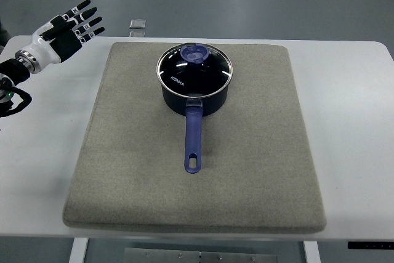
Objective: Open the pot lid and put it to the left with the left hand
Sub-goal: 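Raise the left hand and move it toward the pot lid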
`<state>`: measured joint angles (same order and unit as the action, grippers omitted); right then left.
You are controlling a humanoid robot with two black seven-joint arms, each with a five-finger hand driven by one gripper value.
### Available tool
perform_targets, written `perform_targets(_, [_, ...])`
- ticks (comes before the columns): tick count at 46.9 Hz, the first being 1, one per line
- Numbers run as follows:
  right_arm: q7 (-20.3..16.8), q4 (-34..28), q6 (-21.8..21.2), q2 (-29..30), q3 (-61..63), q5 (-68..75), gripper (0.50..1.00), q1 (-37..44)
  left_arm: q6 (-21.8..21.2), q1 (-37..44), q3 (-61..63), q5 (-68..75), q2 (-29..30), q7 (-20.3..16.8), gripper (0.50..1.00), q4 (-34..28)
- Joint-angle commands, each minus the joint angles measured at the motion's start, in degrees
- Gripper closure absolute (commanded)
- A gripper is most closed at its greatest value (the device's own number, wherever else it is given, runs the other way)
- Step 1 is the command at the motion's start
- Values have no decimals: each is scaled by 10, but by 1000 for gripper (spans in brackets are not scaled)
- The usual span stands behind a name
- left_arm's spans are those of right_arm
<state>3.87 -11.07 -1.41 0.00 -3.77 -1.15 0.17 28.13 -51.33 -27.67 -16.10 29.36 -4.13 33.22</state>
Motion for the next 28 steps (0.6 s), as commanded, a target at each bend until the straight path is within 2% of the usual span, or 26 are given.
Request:
perform_targets(1, [0, 0, 0, 0, 0, 0, 583, 0, 0, 0, 1, 0, -2, -1, 508, 0])
perform_targets(28, [0, 0, 0, 0, 0, 0, 583, 0, -4, 0, 5, 0, -9, -6, 508, -1])
